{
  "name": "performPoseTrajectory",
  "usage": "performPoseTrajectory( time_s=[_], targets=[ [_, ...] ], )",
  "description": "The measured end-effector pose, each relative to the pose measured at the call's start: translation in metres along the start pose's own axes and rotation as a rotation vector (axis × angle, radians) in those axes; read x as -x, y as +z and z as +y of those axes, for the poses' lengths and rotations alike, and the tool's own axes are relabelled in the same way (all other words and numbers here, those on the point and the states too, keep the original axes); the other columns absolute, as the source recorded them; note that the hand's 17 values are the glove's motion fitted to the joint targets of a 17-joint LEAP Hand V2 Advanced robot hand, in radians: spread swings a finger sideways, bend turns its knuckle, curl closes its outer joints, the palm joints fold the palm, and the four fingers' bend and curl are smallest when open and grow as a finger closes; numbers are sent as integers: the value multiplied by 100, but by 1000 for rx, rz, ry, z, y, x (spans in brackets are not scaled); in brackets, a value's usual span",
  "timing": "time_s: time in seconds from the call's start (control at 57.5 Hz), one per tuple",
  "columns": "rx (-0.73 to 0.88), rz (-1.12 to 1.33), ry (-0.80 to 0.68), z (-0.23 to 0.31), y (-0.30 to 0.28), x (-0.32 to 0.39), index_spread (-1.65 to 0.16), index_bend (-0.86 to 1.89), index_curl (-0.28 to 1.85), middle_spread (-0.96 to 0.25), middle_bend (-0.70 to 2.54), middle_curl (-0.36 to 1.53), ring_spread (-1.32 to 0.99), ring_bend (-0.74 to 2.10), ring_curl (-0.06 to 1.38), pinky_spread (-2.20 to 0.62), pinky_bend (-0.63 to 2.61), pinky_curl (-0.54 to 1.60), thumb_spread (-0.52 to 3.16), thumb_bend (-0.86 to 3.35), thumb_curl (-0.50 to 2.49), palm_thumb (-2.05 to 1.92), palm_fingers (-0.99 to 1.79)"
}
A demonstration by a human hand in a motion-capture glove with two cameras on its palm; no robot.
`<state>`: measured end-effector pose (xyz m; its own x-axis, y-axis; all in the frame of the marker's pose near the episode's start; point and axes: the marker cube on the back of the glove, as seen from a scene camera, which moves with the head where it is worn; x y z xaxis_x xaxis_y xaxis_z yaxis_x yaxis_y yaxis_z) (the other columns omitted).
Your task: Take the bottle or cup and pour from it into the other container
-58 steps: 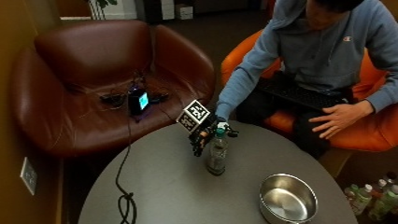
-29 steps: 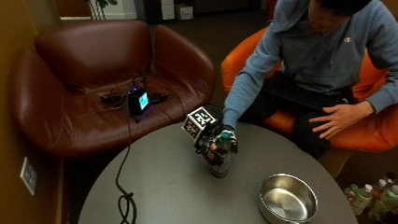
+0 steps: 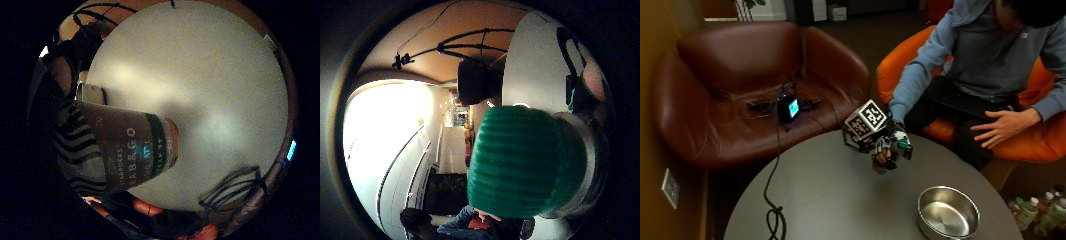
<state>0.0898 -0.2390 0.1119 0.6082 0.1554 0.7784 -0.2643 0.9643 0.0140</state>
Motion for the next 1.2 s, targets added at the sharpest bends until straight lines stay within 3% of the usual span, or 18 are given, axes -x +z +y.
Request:
performPoseTrajectory(
  time_s=[0.33,0.573,0.73,0.99,1.199],
  targets=[
    [266,451,102,-6,0,68,-20,16,43,-8,35,48,-18,40,41,-16,30,37,28,-4,70,100,116],
    [372,1110,56,-50,37,133,-20,16,44,-8,33,49,-18,39,43,-17,30,38,28,-4,72,99,116],
    [466,1450,120,-41,70,155,-21,16,44,-10,33,49,-19,38,43,-18,30,38,29,-4,73,99,115],
    [466,1859,170,-53,117,175,-22,15,44,-10,32,49,-20,37,43,-19,32,39,31,-4,73,97,116],
    [503,1959,247,-60,128,168,-23,14,43,-12,31,50,-21,36,43,-20,34,40,33,-4,74,95,115]
  ],
)
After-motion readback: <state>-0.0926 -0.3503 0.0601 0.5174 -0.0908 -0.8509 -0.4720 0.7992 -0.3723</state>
